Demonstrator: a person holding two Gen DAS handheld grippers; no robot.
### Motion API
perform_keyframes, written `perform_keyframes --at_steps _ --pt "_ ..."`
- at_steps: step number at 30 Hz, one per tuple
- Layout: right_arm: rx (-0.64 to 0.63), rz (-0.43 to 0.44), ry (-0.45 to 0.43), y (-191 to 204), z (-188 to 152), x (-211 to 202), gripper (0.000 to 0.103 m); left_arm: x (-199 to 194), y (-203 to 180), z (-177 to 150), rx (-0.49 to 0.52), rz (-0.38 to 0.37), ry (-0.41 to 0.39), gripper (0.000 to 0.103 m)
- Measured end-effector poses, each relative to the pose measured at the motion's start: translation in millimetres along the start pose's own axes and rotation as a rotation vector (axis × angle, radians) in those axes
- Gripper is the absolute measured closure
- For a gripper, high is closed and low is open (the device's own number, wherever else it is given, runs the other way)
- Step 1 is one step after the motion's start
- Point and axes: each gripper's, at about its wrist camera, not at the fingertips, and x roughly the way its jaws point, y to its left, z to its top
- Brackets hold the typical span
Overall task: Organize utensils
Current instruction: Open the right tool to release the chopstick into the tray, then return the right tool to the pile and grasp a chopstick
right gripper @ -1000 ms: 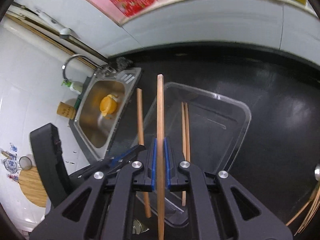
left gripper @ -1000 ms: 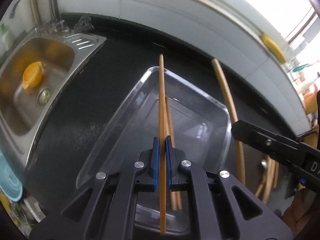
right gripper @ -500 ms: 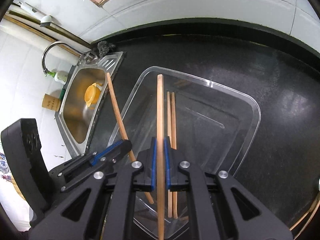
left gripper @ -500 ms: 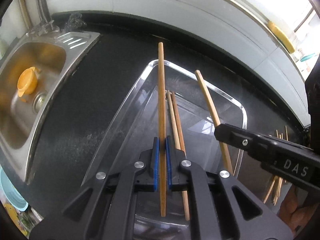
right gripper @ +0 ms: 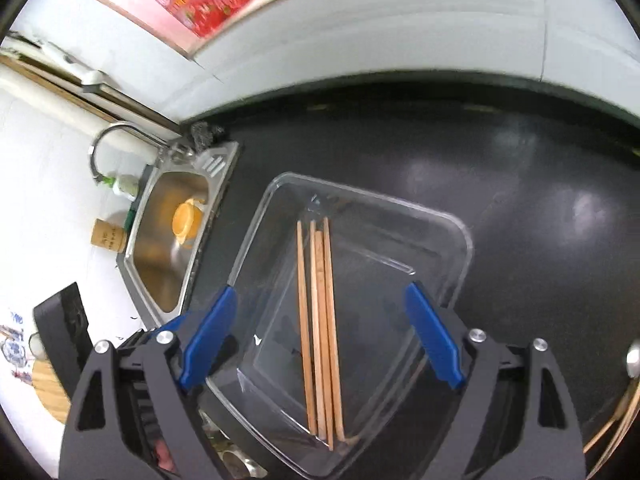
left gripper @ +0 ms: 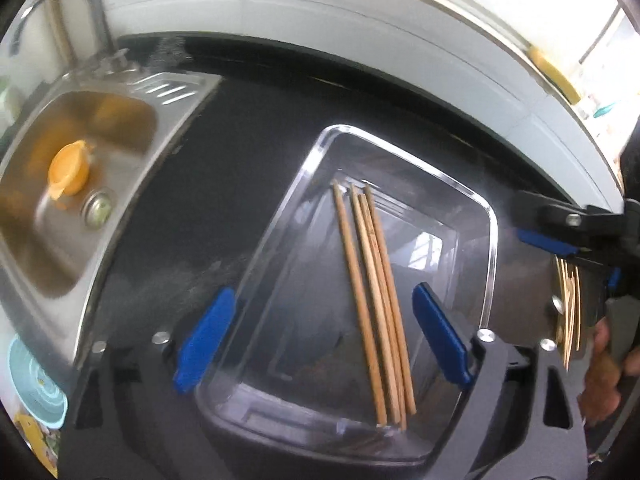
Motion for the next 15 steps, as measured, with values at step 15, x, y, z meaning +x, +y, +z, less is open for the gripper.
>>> perform_keyframes --at_steps 15 --pt "-0.086 -0.172 -0.178 -86 -84 -139 0.018 -36 -99 -51 0.205 0.022 -0.088 0.006"
